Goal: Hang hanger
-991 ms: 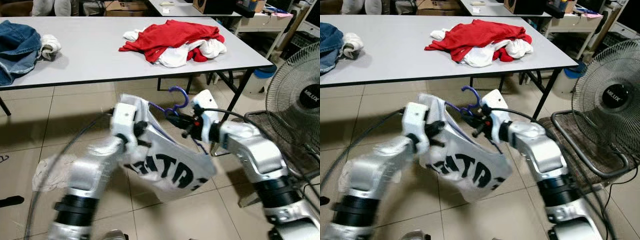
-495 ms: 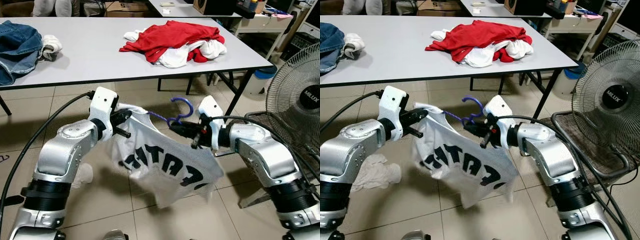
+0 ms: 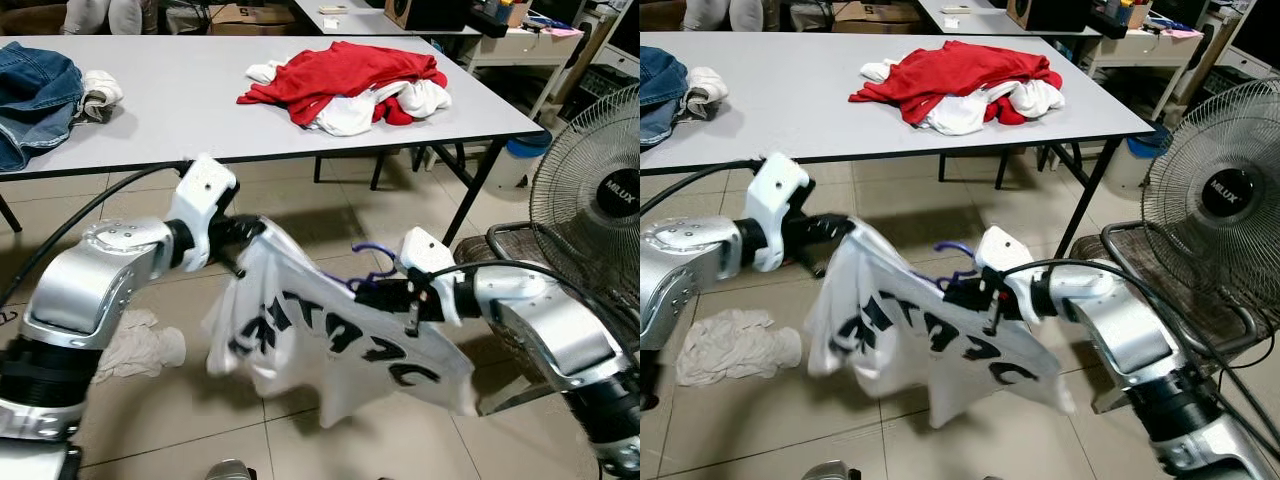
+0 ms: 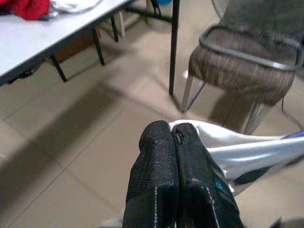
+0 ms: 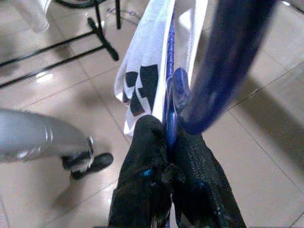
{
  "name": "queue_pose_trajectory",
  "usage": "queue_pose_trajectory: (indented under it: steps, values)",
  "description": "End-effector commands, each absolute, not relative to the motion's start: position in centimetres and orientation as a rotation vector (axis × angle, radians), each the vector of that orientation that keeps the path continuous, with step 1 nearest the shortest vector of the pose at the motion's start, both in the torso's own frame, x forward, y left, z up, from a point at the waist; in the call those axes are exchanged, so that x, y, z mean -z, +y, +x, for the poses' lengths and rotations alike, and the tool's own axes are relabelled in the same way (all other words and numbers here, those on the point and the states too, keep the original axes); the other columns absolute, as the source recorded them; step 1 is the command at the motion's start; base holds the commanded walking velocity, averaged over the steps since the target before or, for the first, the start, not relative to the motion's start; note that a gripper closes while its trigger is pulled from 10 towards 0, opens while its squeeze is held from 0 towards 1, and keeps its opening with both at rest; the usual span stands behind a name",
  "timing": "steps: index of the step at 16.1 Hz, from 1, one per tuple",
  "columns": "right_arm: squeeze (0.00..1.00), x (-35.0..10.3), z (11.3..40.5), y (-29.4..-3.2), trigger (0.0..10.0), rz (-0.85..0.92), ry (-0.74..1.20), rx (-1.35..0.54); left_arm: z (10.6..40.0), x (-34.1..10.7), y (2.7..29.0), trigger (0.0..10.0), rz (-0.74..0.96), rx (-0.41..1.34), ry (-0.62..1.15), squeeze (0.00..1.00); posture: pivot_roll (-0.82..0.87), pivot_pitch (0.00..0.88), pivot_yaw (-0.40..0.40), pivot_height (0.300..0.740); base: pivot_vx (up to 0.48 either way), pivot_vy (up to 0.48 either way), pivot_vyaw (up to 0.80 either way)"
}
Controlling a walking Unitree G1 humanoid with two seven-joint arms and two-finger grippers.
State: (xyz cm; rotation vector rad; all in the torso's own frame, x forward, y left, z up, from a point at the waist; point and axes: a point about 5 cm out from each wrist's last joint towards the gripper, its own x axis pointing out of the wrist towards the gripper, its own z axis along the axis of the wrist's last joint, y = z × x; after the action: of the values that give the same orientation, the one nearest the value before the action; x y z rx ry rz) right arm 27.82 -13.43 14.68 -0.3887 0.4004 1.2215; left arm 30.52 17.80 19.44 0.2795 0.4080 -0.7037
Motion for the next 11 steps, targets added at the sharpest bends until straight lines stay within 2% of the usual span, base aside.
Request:
queue_pose_trajectory:
  steps: [1, 4, 6, 8, 11]
  values:
    - [0.00, -15.1, 27.7, -13.4, 10.0, -0.413, 0.378, -1.241, 30.5, -20.0, 17.5, 0.0, 0.300, 0.718, 0.392, 0.00, -0.02, 0.000, -0.061, 0.740, 0.000, 0.000, 0.00]
    - [0.00, -16.6, 28.1, -13.2, 10.0, -0.357, 0.289, -1.223, 30.6, -18.9, 17.7, 0.0, 0.427, 0.710, 0.431, 0.00, -0.01, 0.000, -0.057, 0.740, 0.000, 0.000, 0.00]
    - [0.00, -16.9, 27.4, -13.0, 10.0, -0.347, 0.297, -1.290, 30.3, -19.4, 16.0, 0.0, 0.350, 0.806, 0.395, 0.00, -0.02, 0.000, -0.057, 0.740, 0.000, 0.000, 0.00]
    - [0.00, -16.2, 28.1, -13.1, 10.0, -0.362, 0.327, -1.212, 29.8, -20.0, 15.1, 0.0, 0.329, 0.871, 0.377, 0.00, -0.02, 0.000, -0.056, 0.740, 0.000, 0.000, 0.00]
    - [0.00, -15.8, 28.4, -13.2, 10.0, -0.350, 0.341, -1.179, 30.0, -20.5, 15.7, 0.0, 0.350, 0.857, 0.367, 0.00, -0.02, 0.000, -0.058, 0.740, 0.000, 0.000, 0.00]
